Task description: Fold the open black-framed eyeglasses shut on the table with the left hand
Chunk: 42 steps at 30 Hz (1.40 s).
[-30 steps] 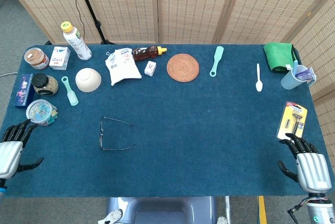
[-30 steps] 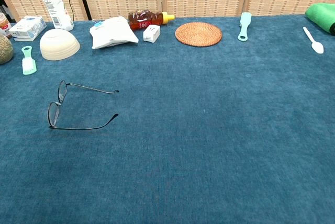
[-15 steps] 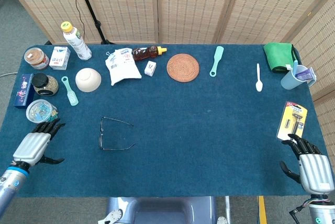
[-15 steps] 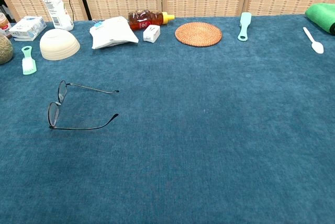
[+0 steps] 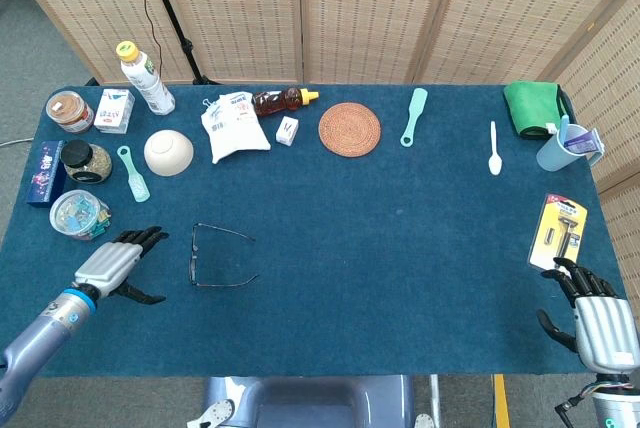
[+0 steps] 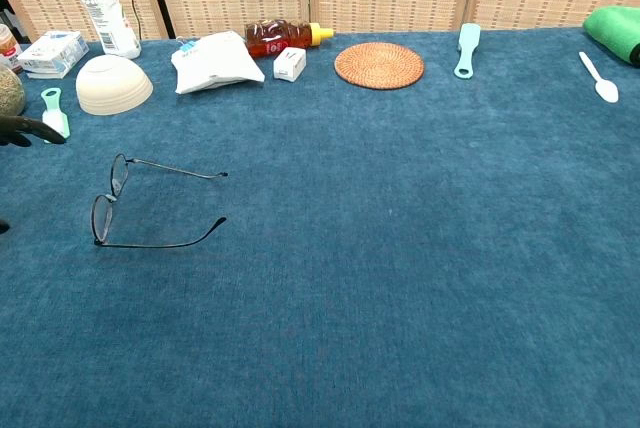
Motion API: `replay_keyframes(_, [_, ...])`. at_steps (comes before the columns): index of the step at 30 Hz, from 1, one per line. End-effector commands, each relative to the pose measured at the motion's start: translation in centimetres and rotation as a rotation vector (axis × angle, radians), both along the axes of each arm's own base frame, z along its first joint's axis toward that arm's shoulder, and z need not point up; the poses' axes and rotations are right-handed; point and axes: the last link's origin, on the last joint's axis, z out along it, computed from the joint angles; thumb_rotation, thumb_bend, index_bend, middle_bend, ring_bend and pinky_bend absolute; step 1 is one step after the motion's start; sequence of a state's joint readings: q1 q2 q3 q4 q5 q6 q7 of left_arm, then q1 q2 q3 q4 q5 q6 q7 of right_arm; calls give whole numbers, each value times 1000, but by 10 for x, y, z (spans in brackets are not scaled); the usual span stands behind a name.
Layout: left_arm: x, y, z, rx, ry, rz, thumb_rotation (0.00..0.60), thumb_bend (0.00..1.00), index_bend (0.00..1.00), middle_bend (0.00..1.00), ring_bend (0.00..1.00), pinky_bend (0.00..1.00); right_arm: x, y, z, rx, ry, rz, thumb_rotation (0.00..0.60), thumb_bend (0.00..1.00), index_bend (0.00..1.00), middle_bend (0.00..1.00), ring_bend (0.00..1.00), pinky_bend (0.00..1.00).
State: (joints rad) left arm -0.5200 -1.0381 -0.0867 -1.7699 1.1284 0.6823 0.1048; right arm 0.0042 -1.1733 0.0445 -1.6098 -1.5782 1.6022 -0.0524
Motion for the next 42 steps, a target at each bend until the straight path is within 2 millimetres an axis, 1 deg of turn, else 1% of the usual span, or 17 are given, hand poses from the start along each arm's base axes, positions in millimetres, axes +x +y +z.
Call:
replay_keyframes(1, [5,9,-9,-38,12,-5,404,2,88,34,52,44,0,0,0,-3,0,-2,600,273,330,217,259,335])
replay_keyframes(10, [10,27,-26,-99,41,18,397,0,88,34,53,44,-3,4,4,-14,1,-15,600,272,329,217,259,336])
replay_keyframes(24, [16,35,-43,-110,51,43,391,0,88,34,52,44,-6,8,8,-26,2,-25,600,273,329,217,259,336])
replay_keyframes(33, [31,43,-60,-123,34,15,387,0,87,34,53,44,-7,10,10,-33,5,-30,600,274,329,215,259,337])
replay_keyframes(37, [44,44,-71,-137,15,-10,385,0,83,34,52,44,-8,12,12,-38,8,-35,600,274,329,214,259,337])
replay_keyframes(42, [59,41,-83,-167,-11,-40,386,0,79,34,52,44,-9,15,14,-47,11,-43,600,274,329,213,259,338])
